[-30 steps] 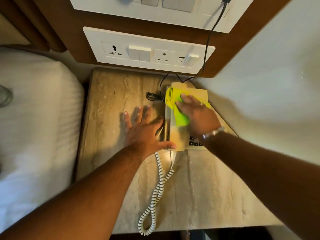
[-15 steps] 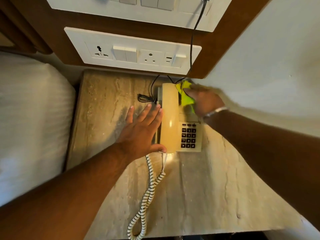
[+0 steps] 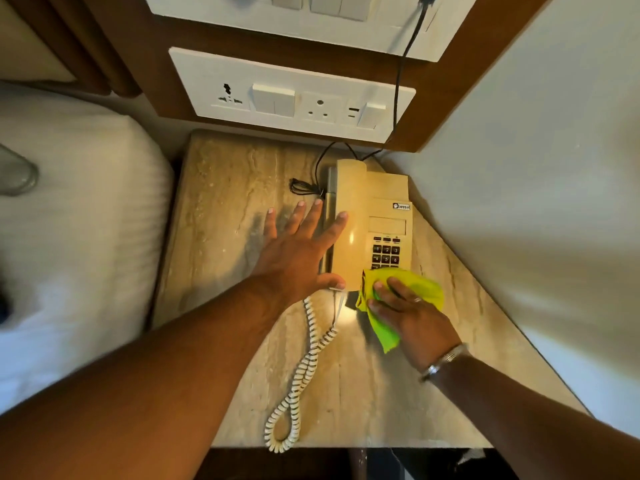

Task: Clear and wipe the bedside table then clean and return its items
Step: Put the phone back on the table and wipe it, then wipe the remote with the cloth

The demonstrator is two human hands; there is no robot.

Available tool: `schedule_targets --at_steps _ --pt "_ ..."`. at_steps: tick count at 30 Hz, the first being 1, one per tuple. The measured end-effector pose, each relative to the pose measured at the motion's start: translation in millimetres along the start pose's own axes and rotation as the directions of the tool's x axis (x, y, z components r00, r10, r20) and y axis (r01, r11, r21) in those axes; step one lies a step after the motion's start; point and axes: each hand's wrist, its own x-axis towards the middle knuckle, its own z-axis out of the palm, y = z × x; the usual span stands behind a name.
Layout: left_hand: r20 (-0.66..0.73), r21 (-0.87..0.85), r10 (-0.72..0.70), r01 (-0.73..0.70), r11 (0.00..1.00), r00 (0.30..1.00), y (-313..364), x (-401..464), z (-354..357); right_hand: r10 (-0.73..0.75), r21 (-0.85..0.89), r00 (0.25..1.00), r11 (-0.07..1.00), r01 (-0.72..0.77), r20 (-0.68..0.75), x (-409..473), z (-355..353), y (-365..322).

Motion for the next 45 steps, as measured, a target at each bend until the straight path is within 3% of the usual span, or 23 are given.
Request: schedule_targets --at_steps 4,7,10,12,16,19,21,24,27,30,31,33,35,40,42,45 --pt "0.033 0.034 -0.035 0.033 0.999 0.999 6 -11 -22 0.089 0.155 0.993 0.985 -0.076 -0.079 4 -17 -7" --pt "0.013 -0.02 -0.136 0.136 0.99 0.991 -14 -42 -43 0.128 0.241 0.984 0.966 -0.096 -0.12 9 -50 -20" --pt "-0.038 0.025 -0.333 0.334 0.942 0.942 -73 -93 -65 0.112 0.259 0.977 0.964 -0.062 -0.183 32 -89 -52" --pt "-0.07 0.049 -0.511 0.515 0.856 0.857 -128 -130 -81 0.056 0.262 0.971 0.965 0.007 -0.232 61 -112 -84" --pt "-0.073 -0.025 -0.839 0.84 0.542 0.539 -225 -194 -101 -0.069 0.317 0.967 0.937 0.147 -0.245 140 -129 -165" --pt "0.084 -0.207 -0.935 0.924 0.322 0.345 -253 -211 -97 -0.114 0.352 0.969 0.917 0.187 -0.217 193 -123 -221" --pt "0.176 -0.328 -0.934 0.913 0.242 0.311 -262 -216 -92 -0.096 0.377 0.98 0.913 0.157 -0.174 222 -118 -249" --pt "0.205 -0.521 -0.921 0.833 0.184 0.331 -267 -225 -94 -0.048 0.375 0.993 0.923 0.084 -0.104 247 -112 -277" --pt "0.185 -0.587 -0.915 0.787 0.189 0.358 -262 -233 -98 -0.001 0.403 0.997 0.914 0.034 -0.081 250 -112 -281" --pt "0.193 -0.704 -0.849 0.672 0.229 0.491 -247 -228 -95 0.052 0.403 0.995 0.915 -0.013 -0.086 245 -114 -262" --pt "0.22 -0.778 -0.815 0.601 0.184 0.536 -238 -221 -92 0.078 0.41 0.993 0.911 -0.035 -0.09 242 -114 -252" --pt "0.331 -0.9 -0.701 0.434 -0.034 0.631 -214 -200 -84 0.126 0.42 0.989 0.904 -0.079 -0.084 235 -114 -225" --pt "0.418 -0.908 -0.566 0.342 -0.242 0.71 -182 -170 -73 0.148 0.409 0.986 0.907 -0.102 -0.082 226 -112 -193" --pt "0.569 -0.765 -0.28 0.374 -0.524 0.773 -90 -91 -44 0.245 0.394 0.969 0.895 -0.21 -0.042 196 -99 -115" --pt "0.564 -0.719 -0.176 0.375 -0.585 0.807 -60 -66 -35 0.25 0.373 0.968 0.895 -0.243 0.029 191 -93 -88" --pt "0.549 -0.705 -0.2 0.322 -0.631 0.811 -27 -35 -22 0.211 0.266 0.967 0.933 -0.244 0.146 190 -84 -57"
